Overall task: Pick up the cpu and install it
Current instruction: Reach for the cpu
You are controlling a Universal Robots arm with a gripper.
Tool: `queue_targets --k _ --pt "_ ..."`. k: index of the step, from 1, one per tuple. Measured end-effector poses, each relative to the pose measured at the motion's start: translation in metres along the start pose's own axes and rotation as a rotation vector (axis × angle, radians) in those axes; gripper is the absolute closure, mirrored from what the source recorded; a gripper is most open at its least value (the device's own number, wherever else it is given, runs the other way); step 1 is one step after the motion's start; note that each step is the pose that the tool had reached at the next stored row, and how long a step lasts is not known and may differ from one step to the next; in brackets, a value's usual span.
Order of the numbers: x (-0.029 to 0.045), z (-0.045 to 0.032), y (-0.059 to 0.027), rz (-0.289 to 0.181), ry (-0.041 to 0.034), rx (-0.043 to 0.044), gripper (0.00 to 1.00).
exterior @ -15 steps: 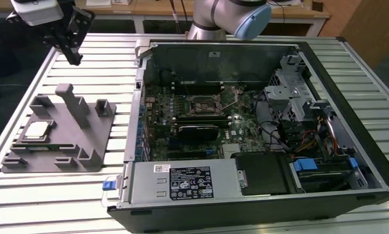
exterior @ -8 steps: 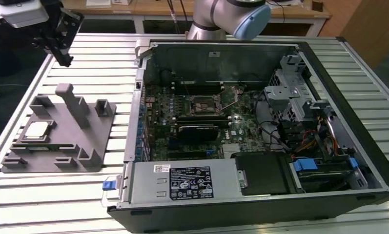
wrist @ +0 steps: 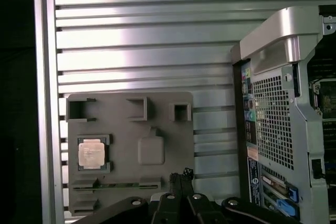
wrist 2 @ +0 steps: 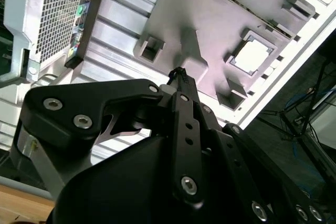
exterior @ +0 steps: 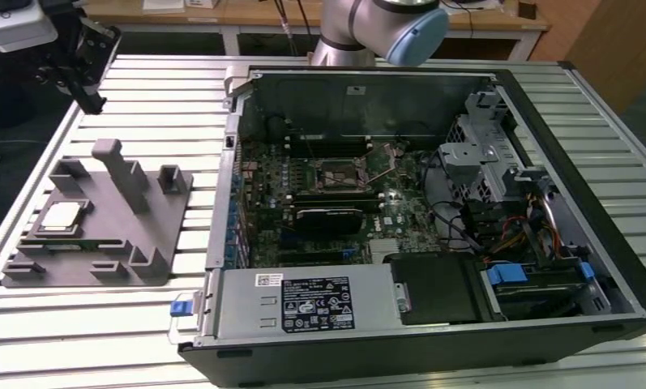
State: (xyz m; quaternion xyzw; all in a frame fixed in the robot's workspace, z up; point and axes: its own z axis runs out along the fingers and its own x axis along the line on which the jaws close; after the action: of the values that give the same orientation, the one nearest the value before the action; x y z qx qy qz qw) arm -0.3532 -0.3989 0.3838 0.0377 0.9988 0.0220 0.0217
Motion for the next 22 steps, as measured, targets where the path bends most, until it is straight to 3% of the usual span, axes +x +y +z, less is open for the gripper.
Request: queue_targets --k 13,22 --pt "0.0207 0.0147 -0.0022 0.0 0.0 0.0 0.89" --pt "0.0279 0.0282 -0.0033 0.0 0.0 0.0 0.89"
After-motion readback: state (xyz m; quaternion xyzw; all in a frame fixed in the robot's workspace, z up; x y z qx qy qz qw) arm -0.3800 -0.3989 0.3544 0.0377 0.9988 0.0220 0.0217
